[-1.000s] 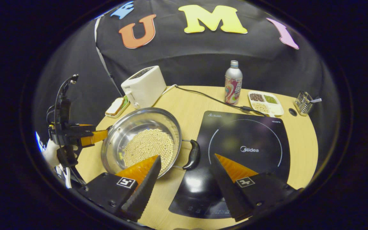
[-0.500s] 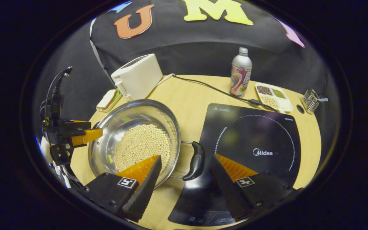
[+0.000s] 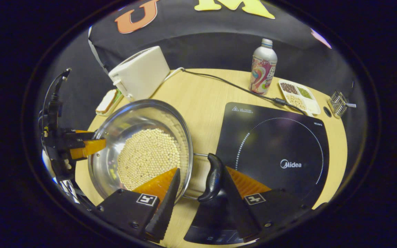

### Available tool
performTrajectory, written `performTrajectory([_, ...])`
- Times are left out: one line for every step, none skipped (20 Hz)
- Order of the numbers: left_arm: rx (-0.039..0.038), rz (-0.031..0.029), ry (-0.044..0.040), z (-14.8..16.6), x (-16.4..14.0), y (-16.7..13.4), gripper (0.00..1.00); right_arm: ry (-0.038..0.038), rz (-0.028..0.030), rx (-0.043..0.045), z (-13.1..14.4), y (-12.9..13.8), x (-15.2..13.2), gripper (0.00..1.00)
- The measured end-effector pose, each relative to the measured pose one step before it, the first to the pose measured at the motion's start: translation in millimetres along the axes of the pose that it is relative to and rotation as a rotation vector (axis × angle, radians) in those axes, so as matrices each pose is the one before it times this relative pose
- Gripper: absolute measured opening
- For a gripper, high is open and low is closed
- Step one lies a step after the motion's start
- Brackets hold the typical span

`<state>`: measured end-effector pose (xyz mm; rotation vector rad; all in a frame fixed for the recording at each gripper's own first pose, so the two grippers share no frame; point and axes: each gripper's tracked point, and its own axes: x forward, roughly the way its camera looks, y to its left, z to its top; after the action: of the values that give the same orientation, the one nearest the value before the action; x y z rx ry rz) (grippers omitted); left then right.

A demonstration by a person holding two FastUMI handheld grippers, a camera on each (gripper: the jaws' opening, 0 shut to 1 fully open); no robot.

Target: First push the handle of the pot to place it horizontally, then grasp the pot with both hands and set it on the induction cooktop.

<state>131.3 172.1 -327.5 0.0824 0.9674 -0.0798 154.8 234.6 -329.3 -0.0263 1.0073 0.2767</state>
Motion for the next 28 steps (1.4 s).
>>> performTrajectory([0.00555,0.00130,0.01113,-1.01,0.11,-1.34,0.70,0.01035,-0.00075,0.00797,-0.01,-0.06,-0.88,0.66])
performTrajectory([0.00241,0.00129,0.00795,0.64,0.32,-0.08,0.80,0.02424,0.00031,0.00812,-1.10,0.51,0.82,0.71])
performTrajectory([-0.00143,-0.00266,0.01041,-0.08,0.64,-0.15,0.70,0.01836,-0.00380,0.01373,-1.48,-0.73,0.84,0.70])
performTrajectory([-0.00912,-0.00247,0.01325,-1.32,-0.50,-0.13,0.70,0.01439,-0.00725,0.01740,1.20,-0.33,-1.28,0.67])
performTrajectory([-0.01785,-0.00362,0.01295,-0.61,0.34,0.24,0.68,0.01665,-0.00987,0.01632,0.20,0.28,1.21,0.65])
performTrajectory([-0.01429,-0.00474,0.01238,-0.38,-0.26,-0.69,0.77,0.01735,-0.00753,0.01347,-2.04,-0.66,0.79,0.67])
performTrajectory([-0.01468,-0.00562,0.00396,0.50,0.90,0.72,0.67,0.01164,-0.00354,0.01175,1.43,0.90,-0.42,0.65])
performTrajectory([-0.00981,-0.01052,0.01978,-1.23,1.06,-0.39,0.65,0.01118,0.00072,-0.00128,1.52,-0.27,-0.29,0.64])
performTrajectory([-0.01264,-0.01106,0.00958,-0.51,-0.38,-0.01,0.75,0.00728,0.00489,-0.00839,-1.25,0.32,-0.93,0.62])
performTrajectory([-0.01334,-0.00779,0.01171,0.16,-1.14,-0.35,0.68,0.00662,0.00264,-0.00309,1.79,-0.06,0.05,0.58])
performTrajectory([-0.00801,-0.00008,0.00208,1.41,-0.10,-0.12,0.61,-0.00273,0.00316,-0.00639,-0.86,-0.12,0.08,0.59])
performTrajectory([0.00412,0.00247,0.00392,-0.65,-2.02,-0.90,0.59,-0.01884,0.00196,-0.01199,1.23,-1.37,-1.67,0.58])
performTrajectory([-0.00379,-0.00339,0.00038,-0.64,-0.07,-0.34,0.63,-0.00242,-0.00134,0.00167,-1.13,0.18,0.75,0.53])
performTrajectory([0.00465,-0.00021,-0.00497,0.41,-1.39,-0.47,0.67,-0.01130,-0.00024,0.00623,-0.35,0.50,-1.68,0.53])
performTrajectory([0.00085,0.00043,-0.00758,0.23,-1.95,0.94,0.56,-0.01596,0.00386,-0.00936,2.86,0.14,-2.27,0.53])
performTrajectory([0.00004,-0.00184,-0.00674,1.11,-3.09,0.15,0.66,-0.01335,0.00155,-0.01663,3.46,-1.69,-1.66,0.53])
performTrajectory([-0.00140,0.00175,-0.00940,-0.29,-6.48,-1.43,0.46,-0.01618,0.00226,-0.00821,1.45,-2.36,-4.14,0.53])
performTrajectory([0.00296,0.00169,-0.00871,0.53,-7.71,-2.44,0.57,-0.00881,-0.00068,-0.00632,0.10,-0.55,-5.15,0.53])
performTrajectory([0.00375,0.00344,-0.00680,1.69,-7.84,-2.36,0.56,-0.00535,0.00077,-0.00004,0.71,-0.01,-6.60,0.55])
performTrajectory([0.00448,0.00165,-0.00628,2.52,-6.16,-1.60,0.56,-0.00749,0.00158,0.00328,1.36,-1.47,-4.86,0.55])
performTrajectory([0.00864,0.00040,-0.01117,2.59,-2.87,0.03,0.56,-0.00603,0.00273,0.00628,0.71,0.57,-5.79,0.53])
performTrajectory([0.00723,-0.00034,-0.00687,3.18,-2.97,-0.83,0.56,-0.00520,0.00138,0.00716,0.32,-1.06,-5.08,0.55])
performTrajectory([0.00937,-0.00102,-0.00677,2.86,-4.19,-2.90,0.56,-0.00517,-0.00005,0.00499,-1.80,-1.77,-6.09,0.55])
performTrajectory([0.00769,-0.00237,-0.00572,3.06,-4.94,-4.68,0.56,-0.00625,-0.00289,0.00985,-0.33,-3.32,-6.19,0.53])
performTrajectory([0.00617,-0.00317,-0.00473,3.23,-3.73,-4.26,0.56,-0.00595,-0.00432,0.00531,0.61,-2.84,-7.91,0.55])
performTrajectory([0.00897,-0.00709,-0.00519,3.99,-2.99,-4.95,0.56,-0.01075,-0.00595,0.00605,1.10,-5.23,-6.04,0.55])
performTrajectory([0.00909,-0.00770,-0.00574,2.66,-3.02,-6.09,0.56,-0.00593,-0.00566,0.00515,0.50,-5.85,-6.50,0.55])
performTrajectory([0.00656,-0.00892,-0.00287,3.98,-2.09,-6.21,0.56,-0.00702,-0.00689,0.00483,1.84,-5.73,-4.90,0.55])
